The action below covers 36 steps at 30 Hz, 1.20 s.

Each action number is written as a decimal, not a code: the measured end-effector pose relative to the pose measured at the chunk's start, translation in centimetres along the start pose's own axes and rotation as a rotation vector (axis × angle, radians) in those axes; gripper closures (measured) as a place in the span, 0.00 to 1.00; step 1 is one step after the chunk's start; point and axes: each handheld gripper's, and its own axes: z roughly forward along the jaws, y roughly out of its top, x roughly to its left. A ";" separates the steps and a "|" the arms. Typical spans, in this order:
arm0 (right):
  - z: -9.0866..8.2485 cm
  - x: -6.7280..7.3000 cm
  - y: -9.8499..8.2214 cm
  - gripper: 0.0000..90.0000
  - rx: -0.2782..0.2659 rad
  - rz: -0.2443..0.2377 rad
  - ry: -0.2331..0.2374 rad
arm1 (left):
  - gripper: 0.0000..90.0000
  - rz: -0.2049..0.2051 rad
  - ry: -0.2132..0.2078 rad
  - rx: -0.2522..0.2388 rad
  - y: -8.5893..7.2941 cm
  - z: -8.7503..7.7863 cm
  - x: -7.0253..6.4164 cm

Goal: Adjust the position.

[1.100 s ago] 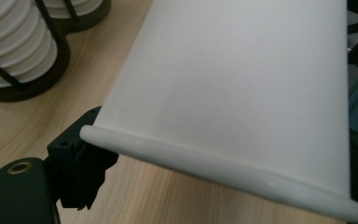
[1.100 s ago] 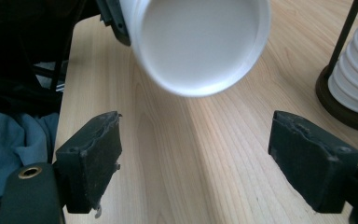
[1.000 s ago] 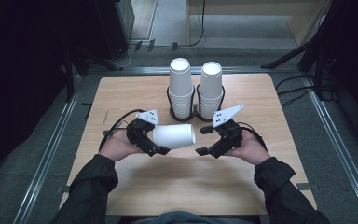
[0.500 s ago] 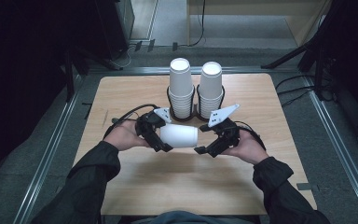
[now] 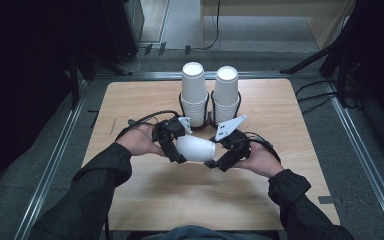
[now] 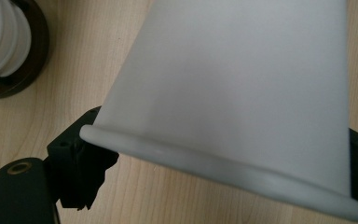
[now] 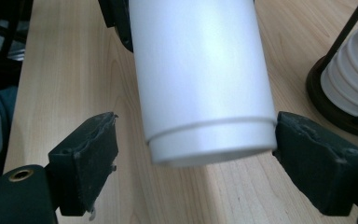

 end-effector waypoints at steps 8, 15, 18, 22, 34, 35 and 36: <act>1.1 0.6 0.7 0.16 0.022 -0.050 -0.011 | 0.12 0.049 -0.029 0.038 1.1 1.1 -0.6; 1.7 0.7 0.7 0.18 0.049 -0.046 -0.021 | 0.12 0.047 -0.061 0.012 1.8 1.6 -0.9; 1.7 0.7 0.6 0.23 0.048 -0.040 -0.007 | 0.12 0.045 -0.058 0.008 2.0 1.6 -0.9; 1.6 0.7 0.5 0.24 0.051 -0.043 -0.011 | 0.11 0.039 -0.057 0.008 2.0 1.6 -0.9; 0.2 0.2 0.1 0.24 -0.005 -0.031 -0.028 | 0.00 -0.075 -0.058 -0.188 0.5 0.8 -0.7; 0.1 0.1 0.0 0.24 -0.014 -0.032 -0.026 | 0.00 -0.079 -0.059 -0.201 0.3 0.7 -0.6; 0.0 0.0 -0.1 0.24 -0.023 -0.026 -0.022 | 0.00 -0.080 -0.049 -0.222 0.2 0.6 -0.5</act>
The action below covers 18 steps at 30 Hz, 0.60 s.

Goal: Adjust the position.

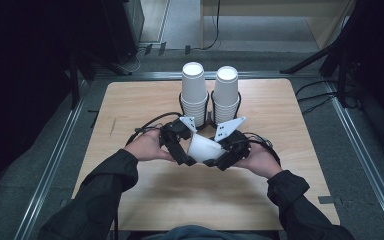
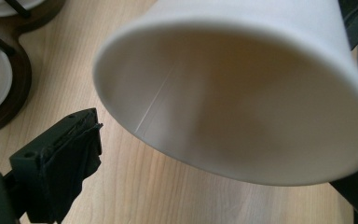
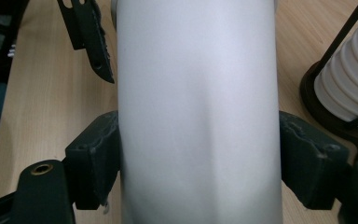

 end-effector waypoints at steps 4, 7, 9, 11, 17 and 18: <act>-0.3 -0.1 0.0 0.24 -0.021 0.014 0.000 | 0.00 -0.034 -0.002 -0.048 -0.3 -0.1 0.2; -0.4 -0.2 -0.1 0.24 -0.024 0.025 -0.008 | 0.00 -0.036 -0.013 -0.077 -0.5 -0.3 0.2; -0.5 -0.4 -0.2 0.24 -0.031 0.030 -0.008 | 0.00 -0.042 -0.021 -0.097 -0.7 -0.4 0.2; -0.6 -0.4 -0.3 0.24 -0.034 0.041 -0.007 | 0.00 -0.052 -0.014 -0.111 -1.0 -0.4 0.3; -1.0 -0.9 -0.7 0.24 -0.047 0.055 -0.014 | 0.00 -0.100 -0.011 -0.146 -2.0 -0.6 0.6; -1.0 -1.0 -0.8 0.24 -0.047 0.056 -0.014 | 0.00 -0.099 -0.004 -0.153 -2.2 -0.6 0.6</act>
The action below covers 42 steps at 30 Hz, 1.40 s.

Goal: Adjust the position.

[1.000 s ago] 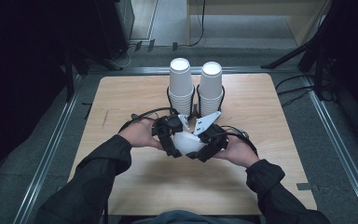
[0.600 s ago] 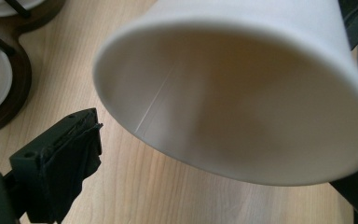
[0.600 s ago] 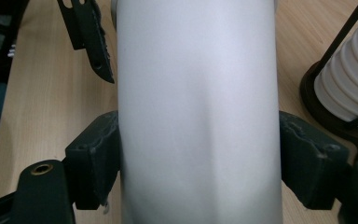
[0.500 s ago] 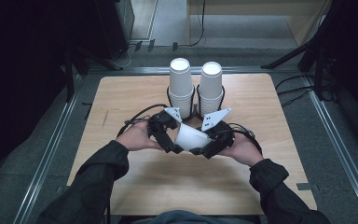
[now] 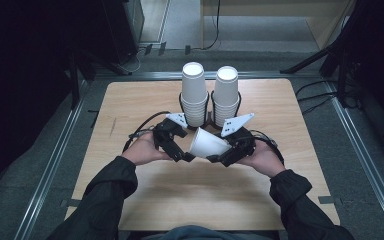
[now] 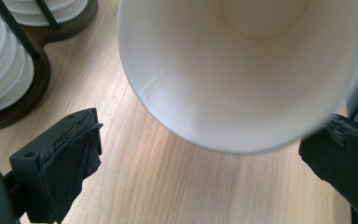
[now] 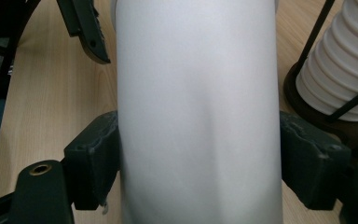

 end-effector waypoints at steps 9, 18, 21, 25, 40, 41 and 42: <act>-0.7 -0.2 -0.3 0.23 -0.025 0.031 0.003 | 0.00 -0.055 -0.008 -0.088 -0.9 -0.2 0.0; -1.2 -0.1 -0.4 0.23 -0.057 0.042 0.019 | 0.00 -0.053 -0.018 -0.114 -1.0 0.5 -0.7; -1.3 0.0 -0.5 0.23 -0.074 0.031 0.022 | 0.00 -0.052 -0.035 -0.116 -1.0 0.9 -0.9; -1.2 0.1 -0.5 0.23 -0.081 0.026 0.040 | 0.00 -0.050 -0.058 -0.154 -0.8 0.9 -1.1; 0.1 0.8 0.0 0.23 -0.085 -0.008 0.126 | 0.06 -0.052 -0.139 -0.231 -0.6 0.4 -1.6; 0.2 0.9 0.0 0.23 -0.085 -0.012 0.127 | 0.07 -0.051 -0.142 -0.236 -0.6 0.3 -1.6; 0.1 0.9 0.0 0.23 -0.083 -0.011 0.129 | 0.08 -0.043 -0.146 -0.241 -0.7 0.2 -1.6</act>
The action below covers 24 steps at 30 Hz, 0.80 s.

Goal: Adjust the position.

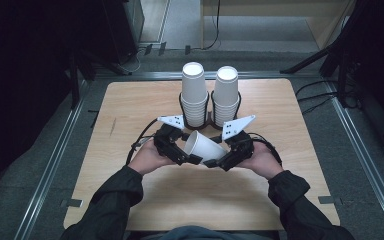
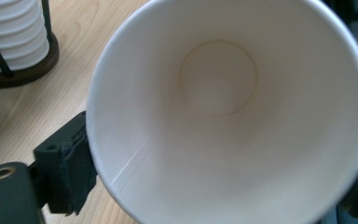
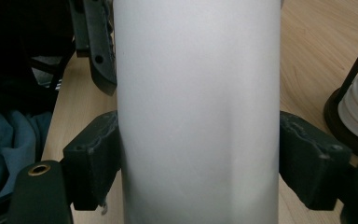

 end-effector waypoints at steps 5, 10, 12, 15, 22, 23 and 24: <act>0.1 0.0 0.0 0.24 0.003 0.001 0.004 | 0.13 -0.008 -0.006 0.008 0.0 -0.2 0.1; 0.2 -0.2 -0.1 0.25 0.015 0.010 0.013 | 0.16 -0.023 -0.017 0.019 0.0 -0.1 0.3; 0.2 -0.2 -0.1 0.25 0.013 0.012 0.016 | 0.17 -0.020 -0.018 0.022 0.0 -0.2 0.3; 0.2 -0.2 -0.1 0.24 0.019 0.036 0.028 | 0.17 -0.023 -0.022 0.031 0.0 -0.2 0.2; 0.7 -0.5 -0.2 0.15 0.084 0.086 0.040 | 0.17 -0.022 -0.025 0.041 0.1 -0.6 0.2; 0.7 -0.5 -0.2 0.15 0.090 0.088 0.035 | 0.17 -0.017 -0.020 0.048 0.1 -0.7 0.2; 0.7 -0.4 -0.2 0.15 0.095 0.086 0.030 | 0.17 -0.020 -0.018 0.054 0.2 -0.8 0.2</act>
